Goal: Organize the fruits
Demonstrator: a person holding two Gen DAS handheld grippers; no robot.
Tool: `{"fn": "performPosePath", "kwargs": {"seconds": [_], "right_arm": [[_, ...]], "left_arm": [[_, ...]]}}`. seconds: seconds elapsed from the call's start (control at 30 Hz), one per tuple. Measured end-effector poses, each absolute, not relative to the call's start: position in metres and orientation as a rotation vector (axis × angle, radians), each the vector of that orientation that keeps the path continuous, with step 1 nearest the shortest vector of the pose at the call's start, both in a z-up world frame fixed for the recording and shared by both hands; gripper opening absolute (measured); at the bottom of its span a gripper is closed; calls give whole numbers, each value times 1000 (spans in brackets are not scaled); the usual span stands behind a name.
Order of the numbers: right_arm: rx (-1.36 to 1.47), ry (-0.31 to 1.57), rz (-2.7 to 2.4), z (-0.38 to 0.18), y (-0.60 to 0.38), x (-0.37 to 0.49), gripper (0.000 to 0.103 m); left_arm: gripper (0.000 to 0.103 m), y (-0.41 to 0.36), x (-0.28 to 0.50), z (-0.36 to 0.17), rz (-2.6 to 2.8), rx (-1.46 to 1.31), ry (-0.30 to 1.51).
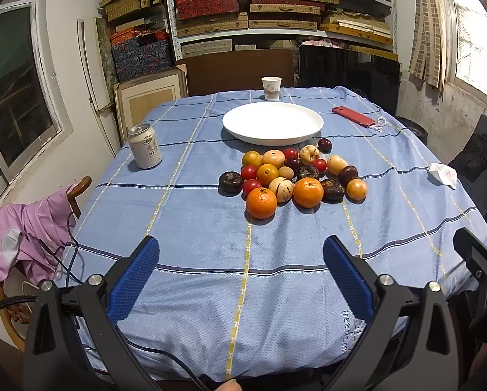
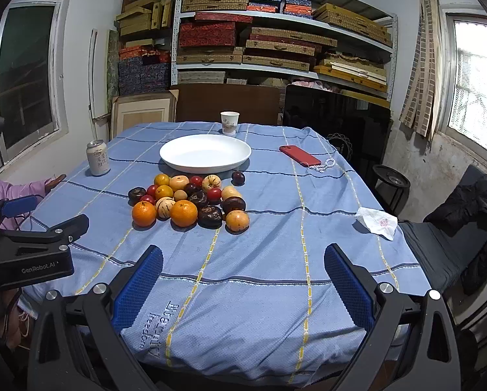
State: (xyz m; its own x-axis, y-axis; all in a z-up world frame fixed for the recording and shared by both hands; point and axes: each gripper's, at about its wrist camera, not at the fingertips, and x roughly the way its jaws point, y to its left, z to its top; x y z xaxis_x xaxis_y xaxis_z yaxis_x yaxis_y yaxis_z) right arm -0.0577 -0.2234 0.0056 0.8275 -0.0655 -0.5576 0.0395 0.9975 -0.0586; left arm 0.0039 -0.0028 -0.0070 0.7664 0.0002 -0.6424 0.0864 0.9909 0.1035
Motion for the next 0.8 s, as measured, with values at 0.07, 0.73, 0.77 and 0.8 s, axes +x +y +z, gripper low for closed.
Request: {"fn": "performPosePath", "kwargs": {"seconds": [0.07, 0.73, 0.77, 0.8], "right_arm": [[-44, 595, -56, 5, -223, -58, 100], [-37, 627, -38, 0, -224, -54, 100], [-37, 628, -37, 0, -224, -54, 100], [-35, 631, -35, -1, -224, -53, 100]], "left_arm": [[99, -3, 3, -7, -45, 129, 695], [99, -3, 4, -9, -56, 133, 703], [99, -4, 4, -9, -57, 135, 704], [99, -4, 4, -10, -58, 133, 706]]}}
